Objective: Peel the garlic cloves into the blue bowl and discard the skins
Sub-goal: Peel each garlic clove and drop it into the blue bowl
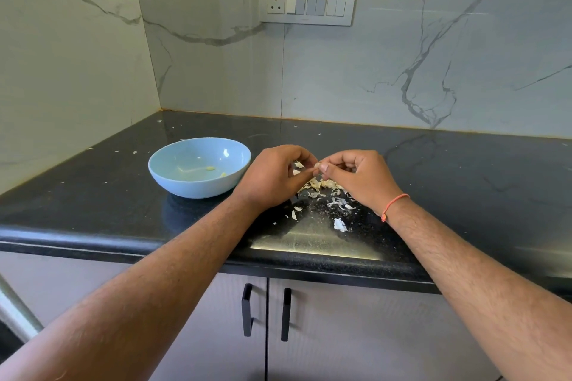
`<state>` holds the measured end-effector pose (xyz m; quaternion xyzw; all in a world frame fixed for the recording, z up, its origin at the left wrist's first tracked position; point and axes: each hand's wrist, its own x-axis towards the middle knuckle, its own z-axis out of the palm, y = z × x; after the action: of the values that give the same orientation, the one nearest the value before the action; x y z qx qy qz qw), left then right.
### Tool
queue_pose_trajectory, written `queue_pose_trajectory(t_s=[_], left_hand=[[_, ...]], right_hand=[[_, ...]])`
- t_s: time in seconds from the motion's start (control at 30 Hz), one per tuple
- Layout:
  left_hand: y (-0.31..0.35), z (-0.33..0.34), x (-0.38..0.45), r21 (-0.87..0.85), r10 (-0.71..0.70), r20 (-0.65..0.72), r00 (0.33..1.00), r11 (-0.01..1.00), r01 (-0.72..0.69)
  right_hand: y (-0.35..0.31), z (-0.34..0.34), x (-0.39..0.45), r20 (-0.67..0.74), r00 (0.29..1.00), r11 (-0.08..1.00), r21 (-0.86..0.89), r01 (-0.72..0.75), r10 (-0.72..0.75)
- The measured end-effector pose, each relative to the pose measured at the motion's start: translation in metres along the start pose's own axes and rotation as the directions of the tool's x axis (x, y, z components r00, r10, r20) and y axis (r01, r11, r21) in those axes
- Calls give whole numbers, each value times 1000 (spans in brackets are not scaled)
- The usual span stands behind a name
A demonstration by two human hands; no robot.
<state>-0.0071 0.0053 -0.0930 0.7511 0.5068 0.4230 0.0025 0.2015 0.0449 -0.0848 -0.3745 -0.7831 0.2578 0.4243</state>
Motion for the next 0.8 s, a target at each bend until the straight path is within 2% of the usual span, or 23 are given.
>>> queue_pose_trajectory(t_s=[0.27,0.6,0.8], left_hand=[[4,-2,-1,19,-22,24,999,1000,22],[7,-1,0,21,-29,47,998,999,28],[8,-2,1,20,-17,63,998,1000,16]], right_hand=[[3,0,-1,37,999,998,60,5,-7],[-1,6,-4,-58,993,986,-142,90,-99],[-2,7,-3,-100,992,992,-110,62,-73]])
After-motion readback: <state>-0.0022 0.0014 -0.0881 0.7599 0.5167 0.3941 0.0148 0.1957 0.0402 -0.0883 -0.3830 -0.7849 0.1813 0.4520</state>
